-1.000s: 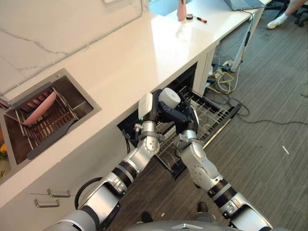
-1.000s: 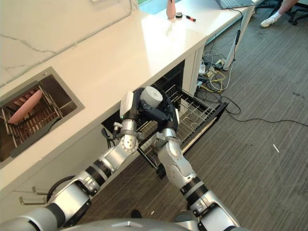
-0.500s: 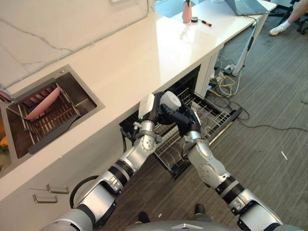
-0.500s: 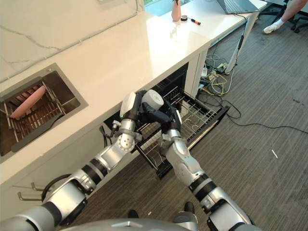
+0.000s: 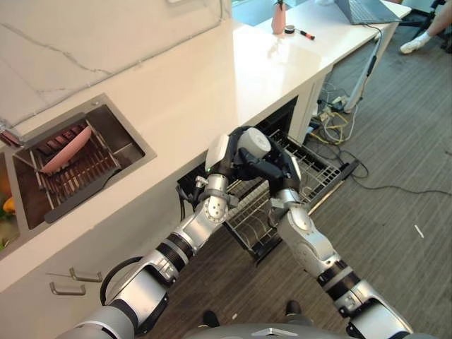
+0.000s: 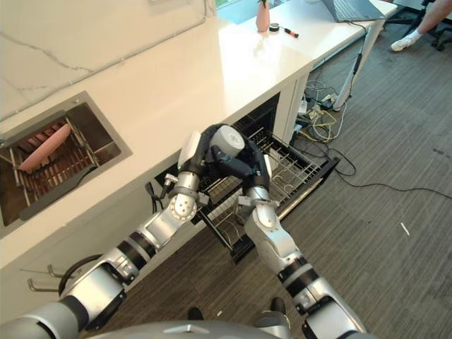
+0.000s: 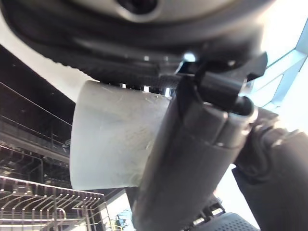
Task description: Place the dishes in the dishwasher.
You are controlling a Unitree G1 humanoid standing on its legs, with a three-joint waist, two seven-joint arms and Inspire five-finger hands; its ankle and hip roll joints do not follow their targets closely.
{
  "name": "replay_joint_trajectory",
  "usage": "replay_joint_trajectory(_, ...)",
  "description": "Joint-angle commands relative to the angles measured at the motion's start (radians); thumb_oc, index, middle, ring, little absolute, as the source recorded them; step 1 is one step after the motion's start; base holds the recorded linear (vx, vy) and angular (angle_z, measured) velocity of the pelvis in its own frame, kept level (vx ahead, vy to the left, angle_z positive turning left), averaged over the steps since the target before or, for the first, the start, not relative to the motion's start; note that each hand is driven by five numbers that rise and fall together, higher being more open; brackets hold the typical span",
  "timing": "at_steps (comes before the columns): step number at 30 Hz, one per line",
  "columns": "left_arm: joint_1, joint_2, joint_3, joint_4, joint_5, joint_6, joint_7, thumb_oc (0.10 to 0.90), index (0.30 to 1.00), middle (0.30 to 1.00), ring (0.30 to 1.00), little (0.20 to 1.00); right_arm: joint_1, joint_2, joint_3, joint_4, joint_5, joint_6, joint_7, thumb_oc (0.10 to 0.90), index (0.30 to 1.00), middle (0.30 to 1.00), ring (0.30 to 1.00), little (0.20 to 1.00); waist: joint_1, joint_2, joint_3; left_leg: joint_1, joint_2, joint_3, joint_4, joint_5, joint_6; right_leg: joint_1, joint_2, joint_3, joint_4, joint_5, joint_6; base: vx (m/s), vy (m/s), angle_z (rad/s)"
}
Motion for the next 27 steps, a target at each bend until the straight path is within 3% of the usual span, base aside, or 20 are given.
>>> replay_joint_trajectory(1, -0.063, -0.038, -0.098, -0.033, 0.064, -0.097, -0.039, 0.800, 0.900, 0.900, 0.900, 0.900, -0.179, 0.097, -0.203, -0.192, -0.184, -0.199, -0.087, 0.400, 0.300, 0.300, 0.300, 0.300, 0.013, -0.054, -0.042, 0.023, 0.018, 0.012, 0.005, -0.025, -0.018, 0.018, -0.034, -0.018, 0.018, -0.024, 0.042, -0.01, -0.025, 0.08)
replay_joint_trajectory(5, 0.006, 0.027, -0.073, -0.076, 0.177, -0.078, -0.058, 0.800, 0.900, 0.900, 0.900, 0.900, -0.099, 0.096, -0.316, -0.315, -0.173, -0.241, -0.159, 0.400, 0.300, 0.300, 0.300, 0.300, 0.016, -0.048, -0.046, 0.023, 0.023, 0.006, 0.003, -0.024, -0.022, 0.023, -0.031, -0.033, 0.015, -0.035, 0.040, 0.01, -0.026, 0.08)
replay_joint_trajectory(9, 0.105, 0.100, -0.019, -0.144, 0.225, -0.098, -0.076, 0.800, 0.900, 0.900, 0.900, 0.900, -0.036, 0.066, -0.440, -0.401, -0.308, -0.250, -0.250, 0.400, 0.300, 0.300, 0.300, 0.300, 0.021, -0.041, -0.048, 0.023, 0.024, -0.005, 0.002, -0.025, -0.024, 0.033, -0.030, -0.050, 0.013, -0.043, 0.040, 0.02, -0.021, 0.12)
replay_joint_trajectory(13, 0.218, 0.175, 0.050, -0.224, 0.198, -0.134, -0.109, 0.800, 0.900, 0.900, 0.900, 0.900, 0.019, 0.038, -0.502, -0.421, -0.397, -0.224, -0.271, 0.400, 0.300, 0.300, 0.300, 0.300, 0.027, -0.037, -0.048, 0.021, 0.021, -0.016, 0.002, -0.025, -0.024, 0.037, -0.030, -0.059, 0.013, -0.045, 0.040, 0.00, -0.010, 0.04)
replay_joint_trajectory(17, 0.342, 0.205, 0.096, -0.271, 0.031, -0.156, -0.202, 0.800, 0.900, 0.900, 0.900, 0.900, 0.058, 0.017, -0.504, -0.369, -0.363, -0.206, -0.211, 0.400, 0.300, 0.300, 0.300, 0.300, 0.032, -0.035, -0.043, 0.020, 0.018, -0.018, 0.002, -0.025, -0.023, 0.037, -0.032, -0.060, 0.014, -0.042, 0.041, -0.01, 0.005, 0.00)
replay_joint_trajectory(18, 0.486, 0.158, 0.151, -0.233, -0.293, -0.116, -0.301, 0.800, 0.900, 0.900, 0.900, 0.900, 0.107, 0.013, -0.459, -0.311, -0.265, -0.174, -0.116, 0.400, 0.300, 0.300, 0.300, 0.300, 0.036, -0.033, -0.034, 0.017, 0.016, -0.016, 0.002, -0.022, -0.019, 0.031, -0.031, -0.057, 0.016, -0.037, 0.039, -0.04, 0.016, 0.01)
replay_joint_trajectory(19, 0.486, 0.158, 0.151, -0.233, -0.293, -0.116, -0.301, 0.800, 0.900, 0.900, 0.900, 0.900, 0.107, 0.013, -0.459, -0.311, -0.265, -0.174, -0.116, 0.400, 0.300, 0.300, 0.300, 0.300, 0.036, -0.033, -0.034, 0.017, 0.016, -0.016, 0.002, -0.022, -0.019, 0.031, -0.031, -0.057, 0.016, -0.037, 0.039, -0.03, 0.021, -0.03)
replay_joint_trajectory(21, 0.612, 0.149, 0.194, -0.190, -0.485, -0.056, -0.379, 0.800, 0.900, 0.900, 0.900, 0.900, 0.172, 0.005, -0.423, -0.271, -0.221, -0.109, -0.005, 0.400, 0.300, 0.300, 0.300, 0.300, 0.040, -0.033, -0.027, 0.012, 0.017, -0.016, 0.002, -0.018, -0.018, 0.028, -0.029, -0.054, 0.017, -0.035, 0.037, -0.01, 0.012, -0.05)
replay_joint_trajectory(25, 0.699, 0.168, 0.266, -0.152, -0.470, -0.027, -0.426, 0.800, 0.900, 0.900, 0.900, 0.900, 0.201, -0.007, -0.376, -0.153, -0.193, -0.054, 0.095, 0.400, 0.300, 0.300, 0.300, 0.300, 0.061, -0.041, -0.018, 0.003, 0.020, -0.027, 0.002, -0.014, -0.022, 0.030, -0.027, -0.066, 0.020, -0.040, 0.035, 0.01, 0.009, 0.11)
replay_joint_trajectory(27, 0.737, 0.162, 0.322, -0.104, -0.439, -0.025, -0.427, 0.800, 0.900, 0.900, 0.900, 0.900, 0.198, -0.039, -0.375, -0.092, -0.264, -0.021, 0.121, 0.400, 0.300, 0.300, 0.300, 0.300, 0.084, -0.048, -0.018, -0.007, 0.022, -0.041, 0.002, -0.011, -0.024, 0.035, -0.026, -0.082, 0.019, -0.045, 0.034, 0.02, 0.001, 0.28)
